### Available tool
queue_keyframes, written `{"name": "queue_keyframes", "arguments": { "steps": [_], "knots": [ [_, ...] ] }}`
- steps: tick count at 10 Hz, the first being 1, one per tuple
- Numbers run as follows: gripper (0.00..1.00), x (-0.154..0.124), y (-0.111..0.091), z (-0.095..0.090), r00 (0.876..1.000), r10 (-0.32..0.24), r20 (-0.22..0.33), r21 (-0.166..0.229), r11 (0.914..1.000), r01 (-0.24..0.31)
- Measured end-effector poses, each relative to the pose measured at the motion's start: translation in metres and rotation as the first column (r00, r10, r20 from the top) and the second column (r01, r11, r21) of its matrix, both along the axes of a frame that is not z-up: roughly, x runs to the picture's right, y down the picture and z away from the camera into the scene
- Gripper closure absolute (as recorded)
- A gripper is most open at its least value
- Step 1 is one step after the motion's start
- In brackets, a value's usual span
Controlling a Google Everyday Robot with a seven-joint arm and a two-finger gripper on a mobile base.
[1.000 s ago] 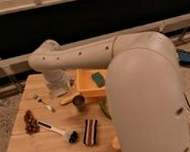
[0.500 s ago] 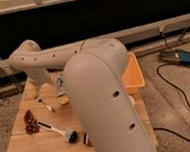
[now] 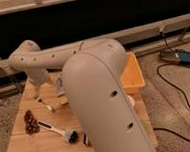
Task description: Place fork in paper cup
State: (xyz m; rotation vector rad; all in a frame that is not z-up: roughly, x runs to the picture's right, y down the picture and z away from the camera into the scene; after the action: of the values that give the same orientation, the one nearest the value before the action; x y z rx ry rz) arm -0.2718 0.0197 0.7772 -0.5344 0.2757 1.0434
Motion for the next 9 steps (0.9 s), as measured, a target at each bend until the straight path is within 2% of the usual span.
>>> {"name": "queue_keyframes", "arguments": {
  "steps": [4, 6, 7, 9],
  "knots": [
    [0.35, -0.004, 0.003, 0.007, 1.000, -0.016, 0.011, -0.001, 0.9999, 0.016],
    [0.35, -0.025, 0.015, 0.026, 0.998, -0.050, 0.039, -0.009, 0.9987, 0.050],
    [0.35, -0.039, 0.023, 0.043, 0.996, -0.072, 0.059, -0.017, 0.9972, 0.073],
    [0.35, -0.052, 0.031, 0.063, 0.991, -0.104, 0.088, -0.030, 0.9939, 0.107]
  ]
}}
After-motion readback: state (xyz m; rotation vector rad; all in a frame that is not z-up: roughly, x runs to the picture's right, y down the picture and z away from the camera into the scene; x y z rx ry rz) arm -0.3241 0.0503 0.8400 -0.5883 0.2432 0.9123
